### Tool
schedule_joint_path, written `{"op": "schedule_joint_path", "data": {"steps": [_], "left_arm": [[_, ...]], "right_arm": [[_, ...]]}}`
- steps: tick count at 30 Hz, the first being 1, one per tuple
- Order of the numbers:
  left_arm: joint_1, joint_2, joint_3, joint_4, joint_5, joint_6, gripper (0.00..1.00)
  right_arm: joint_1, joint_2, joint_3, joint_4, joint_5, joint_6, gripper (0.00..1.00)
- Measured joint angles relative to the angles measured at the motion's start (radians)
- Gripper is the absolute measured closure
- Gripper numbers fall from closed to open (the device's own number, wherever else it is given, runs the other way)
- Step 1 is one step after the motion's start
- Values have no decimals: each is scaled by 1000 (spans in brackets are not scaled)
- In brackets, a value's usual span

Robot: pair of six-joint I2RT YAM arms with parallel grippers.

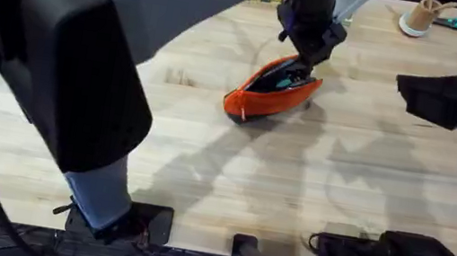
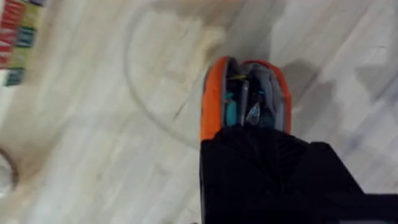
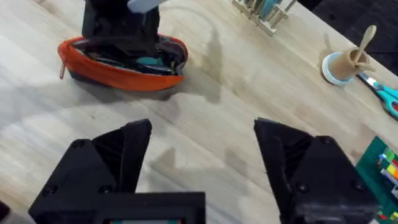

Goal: Unzip the bag, pick up the pens from the table one at a time and place them inside, then zip the bag closed.

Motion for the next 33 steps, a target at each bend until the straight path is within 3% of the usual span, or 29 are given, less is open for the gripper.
{"op": "schedule_joint_path", "data": {"steps": [9, 18, 33], "left_arm": [[0, 0, 23, -36, -13, 50, 959], [0, 1, 23, -123, -9, 51, 958], [0, 124, 23, -146, -8, 23, 958]], "right_arm": [[0, 0, 0, 0, 0, 0, 4], [0, 0, 0, 0, 0, 0, 3], [0, 0, 0, 0, 0, 0, 4]]}}
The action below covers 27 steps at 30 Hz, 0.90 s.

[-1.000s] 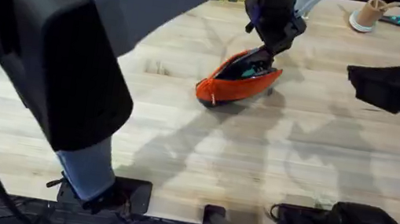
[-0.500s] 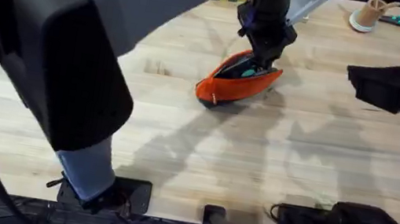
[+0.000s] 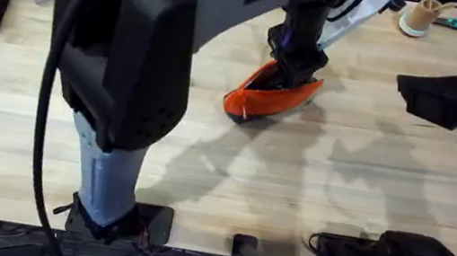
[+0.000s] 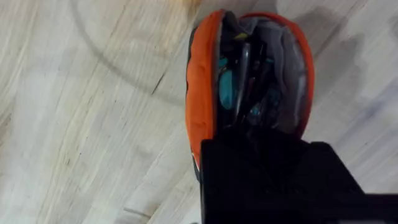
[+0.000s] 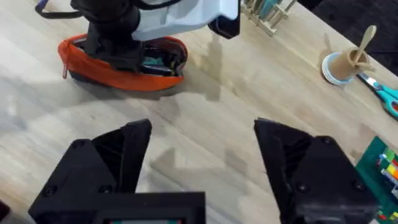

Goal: Unzip the bag, pick up the pens from the table one at a time and place them inside, then zip the bag closed.

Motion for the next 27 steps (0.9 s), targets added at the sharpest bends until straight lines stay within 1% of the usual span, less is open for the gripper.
{"op": "schedule_joint_path", "data": {"steps": [8, 9, 10, 11, 14, 15, 16, 17, 27], "left_arm": [[0, 1, 0, 0, 0, 0, 958], [0, 2, 0, 0, 0, 2, 931], [0, 1, 0, 1, 0, 0, 810], [0, 1, 0, 1, 0, -1, 667], [0, 1, 0, 4, 0, -1, 192], [0, 1, 0, 5, 0, -5, 56], [0, 2, 0, 5, -1, -4, 23], [0, 1, 0, 4, -1, -4, 13], [0, 1, 14, -9, -1, -4, 8]], "right_arm": [[0, 0, 0, 0, 0, 0, 4], [0, 0, 0, 0, 0, 0, 4], [0, 0, 0, 0, 0, 0, 4], [0, 0, 0, 0, 0, 0, 4], [0, 0, 0, 0, 0, 0, 3], [0, 0, 0, 0, 0, 0, 3], [0, 0, 0, 0, 0, 0, 3], [0, 0, 0, 0, 0, 0, 3], [0, 0, 0, 0, 0, 0, 3]]}}
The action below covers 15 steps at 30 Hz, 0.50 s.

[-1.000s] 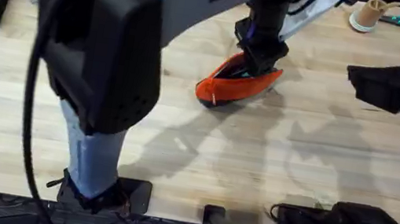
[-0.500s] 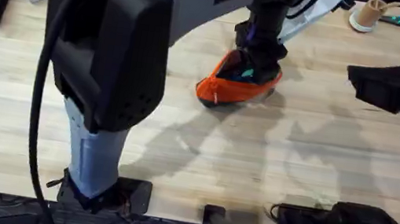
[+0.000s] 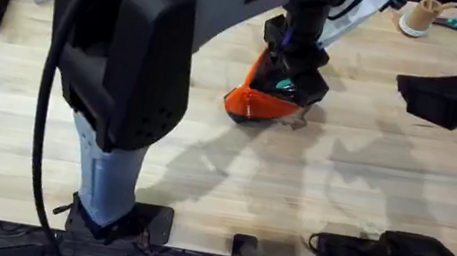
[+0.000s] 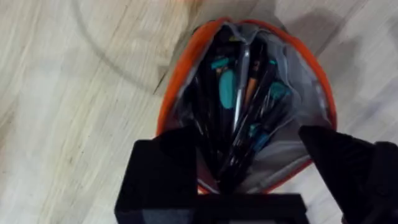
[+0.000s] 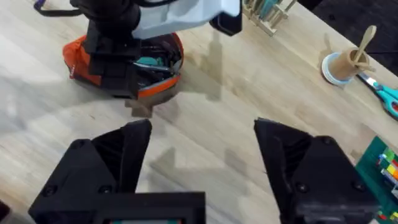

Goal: Unzip the bag, pick up the pens from the table one at a time and place them inside, then zip the bag closed.

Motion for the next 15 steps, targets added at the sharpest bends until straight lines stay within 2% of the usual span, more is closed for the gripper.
{"op": "schedule_joint_path", "data": {"steps": [6, 15], "left_arm": [[0, 0, 104, -57, 1, 16, 8], [14, 0, 271, -235, 0, 54, 6]], "right_arm": [[0, 0, 0, -3, 0, 0, 3], [0, 0, 0, -4, 0, 0, 3]]}}
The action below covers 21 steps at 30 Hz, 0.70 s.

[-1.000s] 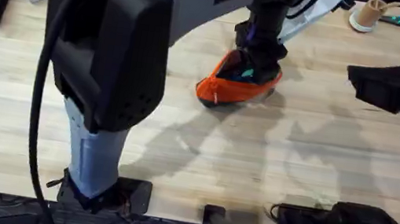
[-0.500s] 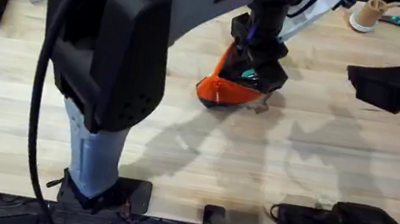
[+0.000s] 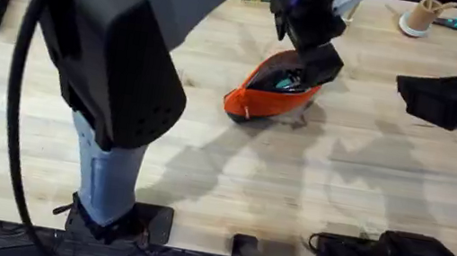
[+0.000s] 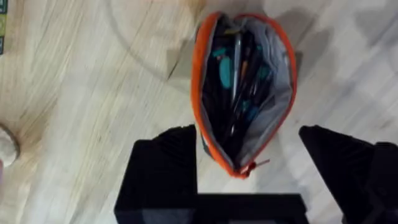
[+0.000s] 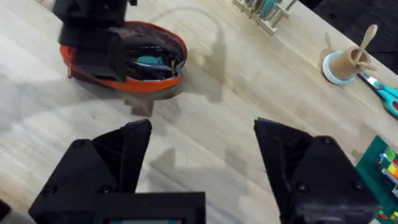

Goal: Unzip the bag, pick up the pens from the table one at a time and place them inside, then zip the bag closed.

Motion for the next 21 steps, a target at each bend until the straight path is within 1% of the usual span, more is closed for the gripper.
{"op": "schedule_joint_path", "data": {"steps": [7, 16, 18, 21], "left_arm": [[26, 0, 45, -82, -1, 49, 7], [47, 0, 65, -94, 6, 60, 6], [66, -3, 65, -96, 27, 61, 7], [116, -32, 65, -96, 81, 63, 7]], "right_arm": [[0, 0, 0, 0, 0, 0, 4], [42, 0, 0, 0, 0, 0, 4], [48, 0, 0, 0, 0, 0, 4], [49, 0, 0, 0, 0, -3, 4]]}}
